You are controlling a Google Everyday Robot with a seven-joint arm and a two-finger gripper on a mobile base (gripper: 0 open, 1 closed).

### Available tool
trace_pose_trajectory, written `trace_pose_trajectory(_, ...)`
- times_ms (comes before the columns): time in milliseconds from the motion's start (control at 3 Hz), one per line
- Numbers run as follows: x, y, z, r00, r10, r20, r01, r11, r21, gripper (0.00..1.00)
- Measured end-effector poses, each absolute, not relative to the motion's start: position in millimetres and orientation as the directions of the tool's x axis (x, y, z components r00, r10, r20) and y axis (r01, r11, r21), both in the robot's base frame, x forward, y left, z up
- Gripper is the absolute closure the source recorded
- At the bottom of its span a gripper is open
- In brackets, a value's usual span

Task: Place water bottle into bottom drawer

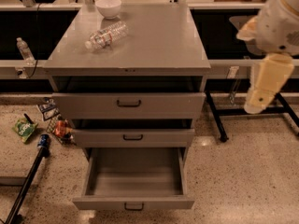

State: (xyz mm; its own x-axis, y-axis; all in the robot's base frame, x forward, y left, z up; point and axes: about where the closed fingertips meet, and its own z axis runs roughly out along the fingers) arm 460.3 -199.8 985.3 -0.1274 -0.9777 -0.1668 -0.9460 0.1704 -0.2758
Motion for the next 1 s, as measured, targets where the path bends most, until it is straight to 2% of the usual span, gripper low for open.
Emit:
trace_pose_trajectory(667,566.6,-130.9,1011.2,0.158,-0.987,-0.039,-0.931,-0.136,-0.340,0.00)
trace_pose_trajectory(1000,580.8,-108.7,1024.6,0.200,-0.978,-0.055,-0.908,-0.163,-0.387,0.00)
